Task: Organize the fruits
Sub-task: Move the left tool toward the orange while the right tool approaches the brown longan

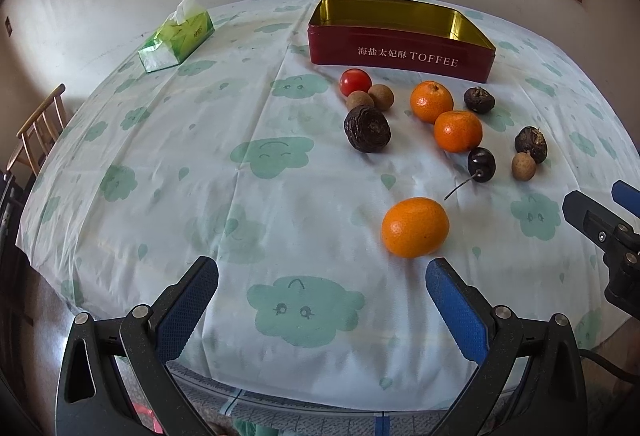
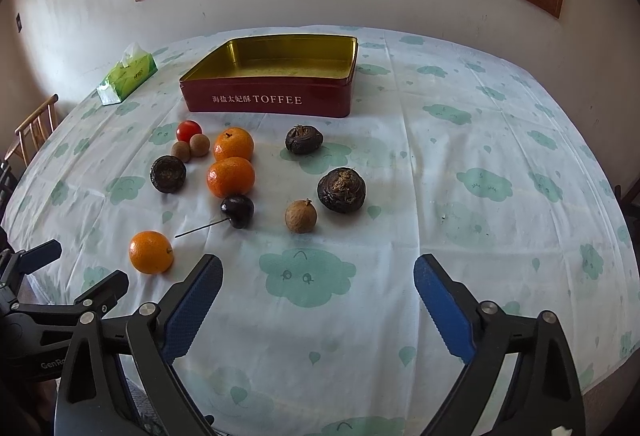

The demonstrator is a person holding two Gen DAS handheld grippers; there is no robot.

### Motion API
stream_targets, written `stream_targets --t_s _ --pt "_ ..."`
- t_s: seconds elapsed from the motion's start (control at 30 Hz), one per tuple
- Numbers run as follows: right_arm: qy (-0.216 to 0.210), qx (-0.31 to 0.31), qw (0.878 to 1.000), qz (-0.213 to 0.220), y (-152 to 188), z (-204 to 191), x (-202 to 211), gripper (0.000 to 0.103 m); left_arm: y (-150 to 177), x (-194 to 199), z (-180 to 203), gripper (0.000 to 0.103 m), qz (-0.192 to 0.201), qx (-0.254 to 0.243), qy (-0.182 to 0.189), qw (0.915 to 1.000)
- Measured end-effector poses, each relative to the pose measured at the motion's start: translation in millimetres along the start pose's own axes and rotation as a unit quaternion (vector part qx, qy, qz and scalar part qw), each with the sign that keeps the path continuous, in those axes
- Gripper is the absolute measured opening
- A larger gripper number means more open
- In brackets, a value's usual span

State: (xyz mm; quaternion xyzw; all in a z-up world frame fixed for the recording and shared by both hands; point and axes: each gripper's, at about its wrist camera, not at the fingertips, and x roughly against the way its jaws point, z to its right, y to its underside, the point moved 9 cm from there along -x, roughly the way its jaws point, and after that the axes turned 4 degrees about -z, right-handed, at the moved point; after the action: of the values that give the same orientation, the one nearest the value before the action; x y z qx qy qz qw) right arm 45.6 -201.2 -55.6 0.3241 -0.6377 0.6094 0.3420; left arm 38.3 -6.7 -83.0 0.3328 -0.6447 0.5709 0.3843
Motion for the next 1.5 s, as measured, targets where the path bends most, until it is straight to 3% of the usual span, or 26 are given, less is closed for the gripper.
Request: stream_targets --t_s 0.9,1.07,1.5 --pt "-0.006 -0.003 1.0 -0.007 5 1 -2 0.09 1 -2 9 0.103 -0.001 -0.015 0.013 0.9998" --pt "-0.009 -0.009 1.0 -0.011 6 3 -2 0.085 0 -2 13 0.102 0.001 -0.015 0.018 0.9997" --pt "-0.01 -0.008 1.0 -0.015 8 2 -4 0.085 -1 -4 14 0.097 -0.001 -0.013 0.023 0.9996"
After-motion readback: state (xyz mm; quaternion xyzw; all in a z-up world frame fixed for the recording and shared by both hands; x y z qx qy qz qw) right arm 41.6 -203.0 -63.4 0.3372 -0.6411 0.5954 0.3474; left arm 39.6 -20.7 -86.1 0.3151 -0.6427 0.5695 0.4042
